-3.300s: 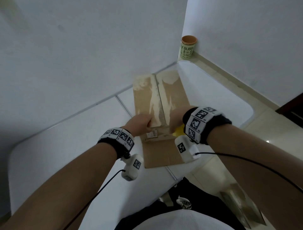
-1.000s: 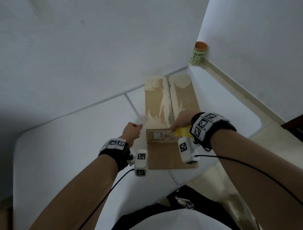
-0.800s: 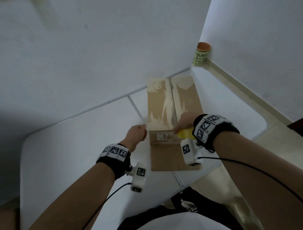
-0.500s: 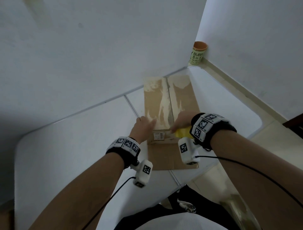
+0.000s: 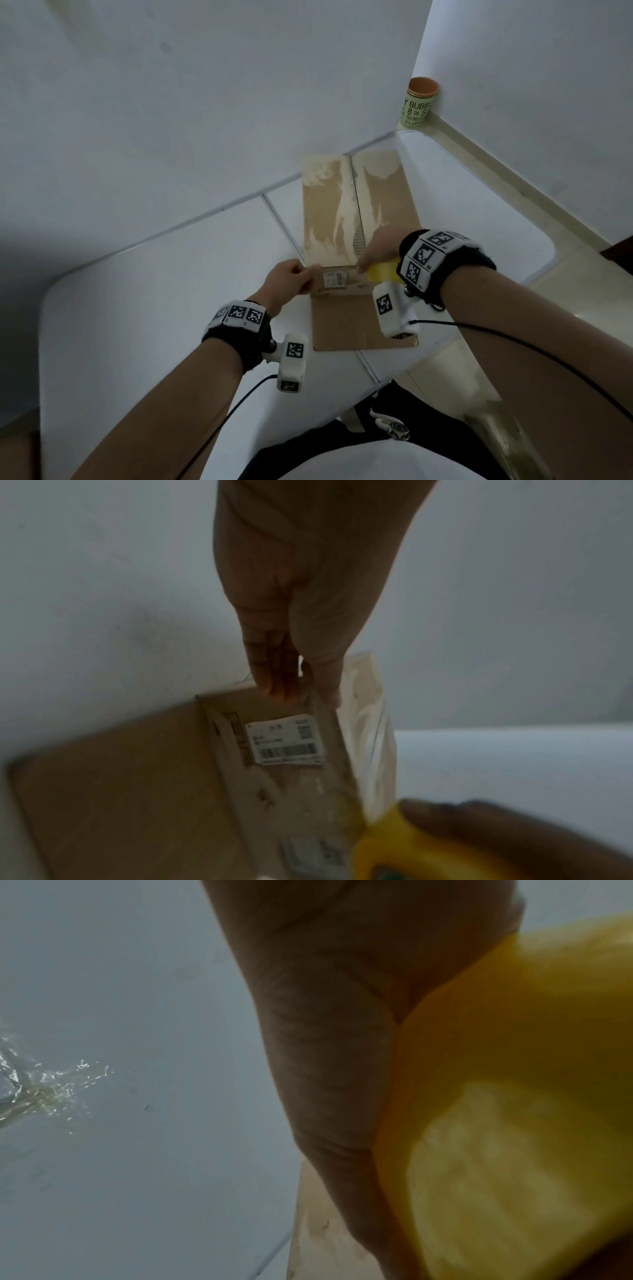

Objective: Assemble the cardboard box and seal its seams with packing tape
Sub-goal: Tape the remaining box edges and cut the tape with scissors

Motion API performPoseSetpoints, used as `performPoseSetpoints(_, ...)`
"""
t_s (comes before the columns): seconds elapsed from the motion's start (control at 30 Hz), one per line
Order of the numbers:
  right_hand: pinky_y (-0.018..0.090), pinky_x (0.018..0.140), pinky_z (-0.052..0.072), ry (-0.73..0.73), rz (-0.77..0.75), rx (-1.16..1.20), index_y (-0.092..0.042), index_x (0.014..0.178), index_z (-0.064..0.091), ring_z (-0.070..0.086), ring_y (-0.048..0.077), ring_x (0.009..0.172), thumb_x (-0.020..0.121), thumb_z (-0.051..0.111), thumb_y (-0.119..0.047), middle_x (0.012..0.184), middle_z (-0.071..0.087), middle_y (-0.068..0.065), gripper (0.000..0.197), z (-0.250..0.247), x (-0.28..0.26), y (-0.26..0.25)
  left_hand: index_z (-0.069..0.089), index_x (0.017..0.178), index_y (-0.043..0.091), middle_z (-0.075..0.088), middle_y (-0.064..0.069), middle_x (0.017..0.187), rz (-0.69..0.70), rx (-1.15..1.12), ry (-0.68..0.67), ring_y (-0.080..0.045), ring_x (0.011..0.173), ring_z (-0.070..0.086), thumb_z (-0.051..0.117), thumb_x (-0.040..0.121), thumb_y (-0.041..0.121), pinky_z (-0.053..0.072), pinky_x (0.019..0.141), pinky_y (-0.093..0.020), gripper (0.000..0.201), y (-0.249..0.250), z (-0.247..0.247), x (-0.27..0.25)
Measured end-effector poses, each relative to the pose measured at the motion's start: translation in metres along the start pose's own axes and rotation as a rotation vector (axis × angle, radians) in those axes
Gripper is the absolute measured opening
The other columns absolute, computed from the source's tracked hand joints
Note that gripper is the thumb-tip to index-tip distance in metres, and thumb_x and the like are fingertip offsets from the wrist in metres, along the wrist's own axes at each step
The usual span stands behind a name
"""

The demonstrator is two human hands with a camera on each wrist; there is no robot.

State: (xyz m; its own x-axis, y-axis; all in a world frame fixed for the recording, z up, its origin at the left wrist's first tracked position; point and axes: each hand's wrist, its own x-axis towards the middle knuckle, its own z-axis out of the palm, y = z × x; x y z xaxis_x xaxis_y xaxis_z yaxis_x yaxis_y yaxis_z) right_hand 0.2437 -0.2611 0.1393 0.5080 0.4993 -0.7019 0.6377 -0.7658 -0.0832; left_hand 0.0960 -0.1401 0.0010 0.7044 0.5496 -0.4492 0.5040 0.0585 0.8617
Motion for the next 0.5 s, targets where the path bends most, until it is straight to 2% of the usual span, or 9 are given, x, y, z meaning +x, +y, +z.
performPoseSetpoints(0.1, 0.037, 0.098, 0.046, -0.026, 0.004, -0.020, -0.004, 0.131, 0.051, 0.054, 0.029, 0.119, 0.087, 0.064, -0.043, 0.131, 0.055, 0.013, 0.060, 0.000, 0.001, -0.001, 0.052, 0.072, 0.013, 0.069, -0.007, 0.078, 0.098, 0.420, -0.007, -0.016, 0.070, 0.062, 0.064, 0.086, 0.049, 0.053, 0.070, -0.028, 0.040, 0.008, -0.011, 0.003)
performPoseSetpoints(0.17, 0.037, 0.099, 0.045, -0.036, 0.005, -0.033, -0.004, 0.133, 0.049, 0.052, 0.029, 0.121, 0.088, 0.062, -0.044, 0.134, 0.053, 0.014, 0.061, -0.002, 0.001, -0.002, 0.049, 0.078, 0.016, 0.058, -0.001, 0.080, 0.217, 0.716, 0.019, -0.015, 0.069, 0.053, 0.064, 0.084, 0.053, 0.042, 0.061, -0.023, 0.040, 0.022, -0.018, 0.007)
performPoseSetpoints(0.23, 0.036, 0.099, 0.043, -0.046, 0.013, -0.038, -0.005, 0.135, 0.047, 0.050, 0.029, 0.124, 0.089, 0.059, -0.045, 0.137, 0.050, 0.013, 0.063, -0.005, -0.001, -0.001, 0.047, 0.087, 0.016, 0.048, 0.001, 0.089, 0.373, 0.834, 0.039, -0.016, 0.074, 0.048, 0.069, 0.080, 0.048, 0.038, 0.062, -0.024, 0.040, 0.039, -0.016, 0.011)
performPoseSetpoints(0.27, 0.036, 0.099, 0.041, -0.052, 0.008, -0.041, -0.006, 0.137, 0.046, 0.049, 0.029, 0.125, 0.090, 0.057, -0.047, 0.139, 0.049, 0.012, 0.063, -0.006, -0.002, 0.001, 0.046, 0.090, 0.015, 0.044, 0.002, 0.092, 0.452, 0.888, 0.019, -0.017, 0.076, 0.047, 0.071, 0.079, 0.043, 0.038, 0.063, -0.025, 0.039, 0.047, -0.012, 0.014)
performPoseSetpoints(0.37, 0.035, 0.101, 0.037, -0.102, 0.006, 0.006, -0.008, 0.142, 0.039, 0.043, 0.028, 0.130, 0.093, 0.051, -0.048, 0.144, 0.043, 0.009, 0.065, -0.009, -0.003, 0.003, 0.048, 0.095, 0.013, 0.042, 0.001, 0.098, 0.632, 1.109, -0.162, -0.019, 0.081, 0.045, 0.075, 0.076, 0.032, 0.040, 0.065, -0.027, 0.038, 0.067, 0.011, 0.028)
performPoseSetpoints(0.43, 0.035, 0.103, 0.035, -0.129, 0.007, 0.043, -0.009, 0.144, 0.035, 0.040, 0.028, 0.132, 0.095, 0.049, -0.045, 0.148, 0.039, 0.011, 0.063, -0.011, -0.006, 0.007, 0.050, 0.100, 0.011, 0.038, 0.000, 0.094, 0.659, 1.249, -0.241, -0.021, 0.083, 0.049, 0.073, 0.076, 0.032, 0.043, 0.067, -0.030, 0.040, 0.075, 0.027, 0.040)
performPoseSetpoints(0.5, 0.033, 0.101, 0.033, -0.164, 0.008, 0.100, -0.008, 0.145, 0.031, 0.037, 0.027, 0.132, 0.097, 0.049, -0.040, 0.148, 0.035, 0.012, 0.061, -0.014, -0.013, 0.013, 0.047, 0.105, 0.011, 0.035, -0.001, 0.093, 0.624, 1.338, -0.274, -0.026, 0.084, 0.053, 0.072, 0.076, 0.035, 0.048, 0.069, -0.036, 0.045, 0.081, 0.037, 0.050)
